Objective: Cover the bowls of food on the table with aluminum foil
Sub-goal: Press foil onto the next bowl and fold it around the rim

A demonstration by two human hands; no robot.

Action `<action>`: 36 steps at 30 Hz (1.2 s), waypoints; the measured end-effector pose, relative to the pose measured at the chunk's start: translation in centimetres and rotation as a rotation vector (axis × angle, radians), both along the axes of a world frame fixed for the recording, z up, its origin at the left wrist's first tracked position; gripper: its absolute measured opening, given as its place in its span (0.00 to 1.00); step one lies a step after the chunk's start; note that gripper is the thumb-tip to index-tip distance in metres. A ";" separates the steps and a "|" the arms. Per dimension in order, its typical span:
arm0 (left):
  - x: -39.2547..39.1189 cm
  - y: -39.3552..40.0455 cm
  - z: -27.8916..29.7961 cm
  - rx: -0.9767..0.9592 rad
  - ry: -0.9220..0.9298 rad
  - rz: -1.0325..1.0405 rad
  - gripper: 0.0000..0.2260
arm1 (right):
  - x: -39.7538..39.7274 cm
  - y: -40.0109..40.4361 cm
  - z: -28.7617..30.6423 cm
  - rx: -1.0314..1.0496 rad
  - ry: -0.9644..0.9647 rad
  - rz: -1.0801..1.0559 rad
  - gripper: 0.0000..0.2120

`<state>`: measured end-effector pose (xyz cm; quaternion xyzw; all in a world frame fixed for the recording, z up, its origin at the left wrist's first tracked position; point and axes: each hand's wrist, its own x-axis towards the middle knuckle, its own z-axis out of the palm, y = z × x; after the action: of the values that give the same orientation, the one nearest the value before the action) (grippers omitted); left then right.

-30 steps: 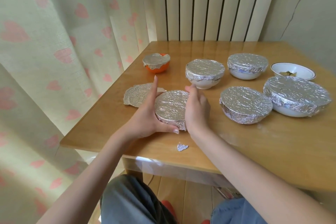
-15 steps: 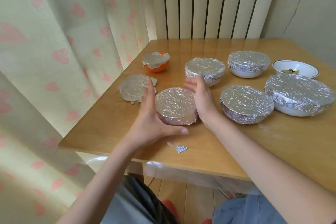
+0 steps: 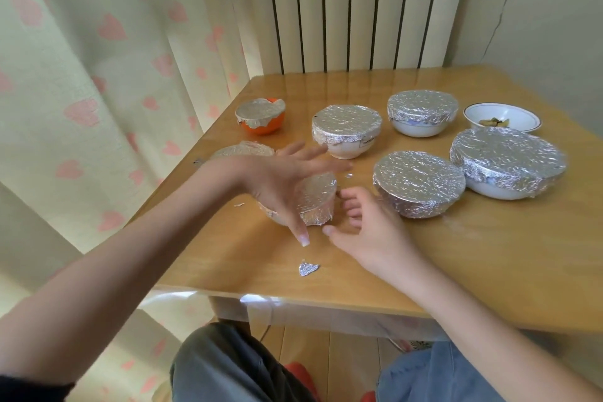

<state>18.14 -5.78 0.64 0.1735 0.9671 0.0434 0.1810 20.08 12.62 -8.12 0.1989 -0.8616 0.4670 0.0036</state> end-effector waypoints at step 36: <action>-0.6 0.7 -0.8 0.045 -0.038 -0.021 0.37 | -1.6 -0.7 1.5 0.162 0.299 -0.108 0.04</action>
<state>17.54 -5.08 -0.17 0.1868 0.9604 0.0665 0.1958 18.52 11.94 -6.58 0.2191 -0.8958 0.3603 0.1408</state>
